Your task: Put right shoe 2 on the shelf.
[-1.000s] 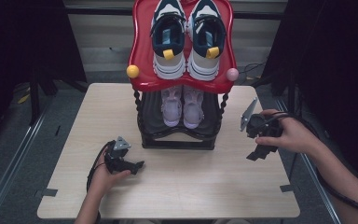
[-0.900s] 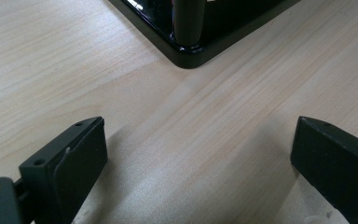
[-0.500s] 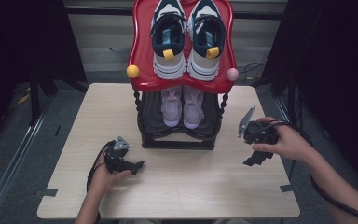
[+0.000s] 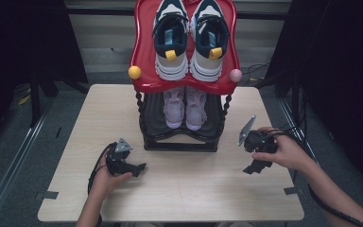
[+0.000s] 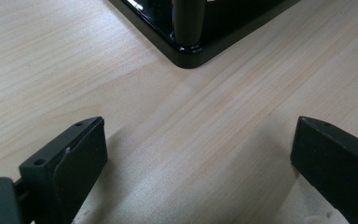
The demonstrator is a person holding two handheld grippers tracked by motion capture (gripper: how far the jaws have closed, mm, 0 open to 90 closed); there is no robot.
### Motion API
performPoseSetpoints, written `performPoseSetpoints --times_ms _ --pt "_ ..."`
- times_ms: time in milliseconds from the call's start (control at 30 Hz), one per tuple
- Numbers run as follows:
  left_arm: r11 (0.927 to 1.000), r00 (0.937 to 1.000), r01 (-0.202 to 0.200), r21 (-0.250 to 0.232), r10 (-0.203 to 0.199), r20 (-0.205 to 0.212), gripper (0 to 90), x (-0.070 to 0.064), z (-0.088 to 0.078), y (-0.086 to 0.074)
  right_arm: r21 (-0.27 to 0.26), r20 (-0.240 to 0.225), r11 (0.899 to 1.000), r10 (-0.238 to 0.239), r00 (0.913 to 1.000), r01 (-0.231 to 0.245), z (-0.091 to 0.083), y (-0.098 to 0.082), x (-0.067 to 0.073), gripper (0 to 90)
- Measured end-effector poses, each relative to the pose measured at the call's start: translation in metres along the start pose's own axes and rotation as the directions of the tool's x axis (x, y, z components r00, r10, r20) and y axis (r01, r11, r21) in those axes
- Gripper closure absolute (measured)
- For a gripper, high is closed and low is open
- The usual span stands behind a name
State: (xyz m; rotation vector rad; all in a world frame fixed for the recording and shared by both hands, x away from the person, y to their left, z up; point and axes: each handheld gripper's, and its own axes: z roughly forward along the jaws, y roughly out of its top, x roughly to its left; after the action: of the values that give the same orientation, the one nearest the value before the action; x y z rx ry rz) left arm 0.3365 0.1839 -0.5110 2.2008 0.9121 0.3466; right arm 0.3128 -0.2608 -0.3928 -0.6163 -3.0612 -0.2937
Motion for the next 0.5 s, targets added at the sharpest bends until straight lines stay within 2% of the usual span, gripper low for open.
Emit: performPoseSetpoints --times_ms 67,133,167,333,433,500 --pt "1.0 1.0 0.0 0.001 0.0 0.001 3.3 0.0 0.0 0.0 0.002 0.003 1.0 0.013 0.9999 -0.013 0.005 0.0 0.001 17.0" --pt "1.0 1.0 0.0 0.0 0.0 0.0 3.3 0.0 0.0 0.0 0.001 -0.004 1.0 -0.011 0.9999 0.011 0.008 -0.001 0.0 16.9" --pt "1.0 1.0 0.0 0.0 0.0 0.0 3.3 0.0 0.0 0.0 -0.011 -0.003 1.0 0.019 0.9998 -0.019 0.01 -0.001 0.002 16.8" --pt "1.0 1.0 0.0 0.002 0.0 0.001 3.3 0.0 0.0 0.0 -0.036 0.01 0.999 0.036 0.9993 -0.036 0.019 -0.004 0.001 16.5" --pt "1.0 1.0 0.0 0.001 0.0 0.001 3.3 0.0 0.0 0.0 -0.051 0.007 0.996 0.072 0.9974 -0.071 0.024 -0.006 0.001 16.2" --pt "1.0 1.0 0.0 0.0 0.0 0.0 3.3 0.0 0.0 0.0 -0.046 0.003 0.996 0.07 0.9975 -0.07 0.028 -0.008 -0.001 16.0"
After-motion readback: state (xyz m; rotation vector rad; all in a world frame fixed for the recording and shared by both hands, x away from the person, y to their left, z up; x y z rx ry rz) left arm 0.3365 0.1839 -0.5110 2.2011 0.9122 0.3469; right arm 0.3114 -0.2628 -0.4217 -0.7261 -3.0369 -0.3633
